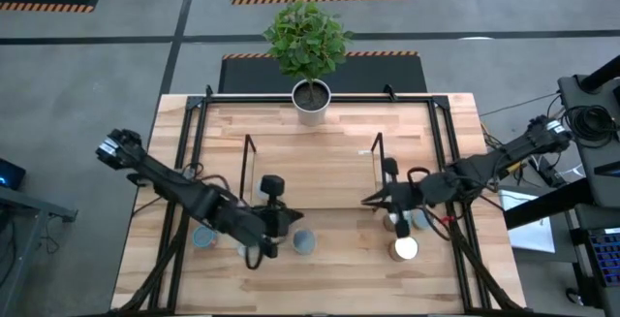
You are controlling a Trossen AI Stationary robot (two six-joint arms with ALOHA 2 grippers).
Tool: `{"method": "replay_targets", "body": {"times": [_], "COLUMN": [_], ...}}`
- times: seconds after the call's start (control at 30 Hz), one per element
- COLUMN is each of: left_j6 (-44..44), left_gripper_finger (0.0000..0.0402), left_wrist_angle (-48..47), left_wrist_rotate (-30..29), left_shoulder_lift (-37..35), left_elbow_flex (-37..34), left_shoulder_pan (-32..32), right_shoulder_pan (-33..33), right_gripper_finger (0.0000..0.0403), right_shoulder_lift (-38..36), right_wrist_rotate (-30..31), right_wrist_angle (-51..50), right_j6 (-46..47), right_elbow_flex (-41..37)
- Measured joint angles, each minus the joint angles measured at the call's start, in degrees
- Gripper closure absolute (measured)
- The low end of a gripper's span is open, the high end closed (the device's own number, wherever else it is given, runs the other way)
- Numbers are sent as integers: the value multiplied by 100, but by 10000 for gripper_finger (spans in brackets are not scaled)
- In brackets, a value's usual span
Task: Pick and place cans onto a shelf
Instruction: Put the canned green beans on the shelf
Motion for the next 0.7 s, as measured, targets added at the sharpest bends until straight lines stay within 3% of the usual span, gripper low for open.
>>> {"method": "replay_targets", "body": {"times": [0.27, 0.47, 0.7], "left_j6": [338, 322, 456], "left_gripper_finger": [400, 400, 400], "left_wrist_angle": [1540, 1745, 1756], "left_wrist_rotate": [-66, -70, -70], "left_shoulder_lift": [-1242, -1681, -1860], "left_elbow_flex": [-1219, -1479, -1433], "left_shoulder_pan": [105, 105, 107], "right_shoulder_pan": [547, 662, 660], "right_gripper_finger": [394, 394, 394], "right_shoulder_lift": [65, 226, 812], "right_wrist_rotate": [2, -37, -1056], "right_wrist_angle": [-1814, -3047, -5067], "right_j6": [2053, 3823, 6086], "right_elbow_flex": [777, 1020, 1455]}}
